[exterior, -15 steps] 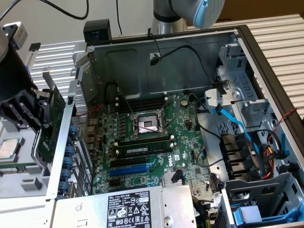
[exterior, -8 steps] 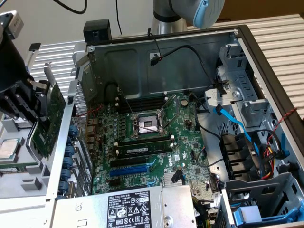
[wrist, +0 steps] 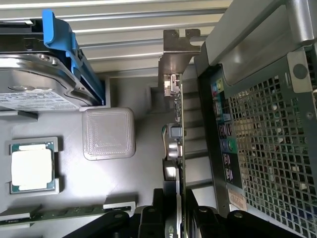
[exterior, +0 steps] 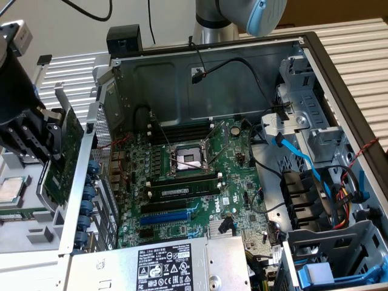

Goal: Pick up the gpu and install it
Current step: 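Pick up the gpu and move the gpu toward the slot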

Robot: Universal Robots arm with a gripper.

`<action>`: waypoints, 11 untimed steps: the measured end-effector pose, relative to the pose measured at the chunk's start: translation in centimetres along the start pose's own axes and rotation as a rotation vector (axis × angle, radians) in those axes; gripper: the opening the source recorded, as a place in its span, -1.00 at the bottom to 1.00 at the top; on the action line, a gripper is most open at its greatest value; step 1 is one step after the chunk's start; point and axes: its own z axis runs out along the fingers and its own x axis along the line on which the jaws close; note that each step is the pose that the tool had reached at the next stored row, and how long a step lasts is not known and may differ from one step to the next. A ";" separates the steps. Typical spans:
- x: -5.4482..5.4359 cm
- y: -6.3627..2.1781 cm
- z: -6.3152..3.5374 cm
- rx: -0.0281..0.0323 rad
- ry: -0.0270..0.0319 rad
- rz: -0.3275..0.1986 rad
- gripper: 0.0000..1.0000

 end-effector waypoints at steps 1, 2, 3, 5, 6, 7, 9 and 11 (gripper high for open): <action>0.0 -0.02 0.16 0.0003 0.0008 0.002 -0.45; 0.0 -0.05 0.32 0.0006 0.0018 0.003 -0.45; 0.0 -0.06 0.40 0.0008 0.0022 0.004 -0.45; 0.0 -0.08 0.41 0.0013 0.0033 0.005 -0.45; 0.0 -0.08 0.41 0.0013 0.0035 0.005 -0.45; 0.0 -0.08 0.42 0.0012 0.0035 0.005 -0.45; 0.0 -0.08 0.43 0.0011 0.0037 0.005 -0.45; 0.0 -0.08 0.45 0.0013 0.0044 0.005 -0.45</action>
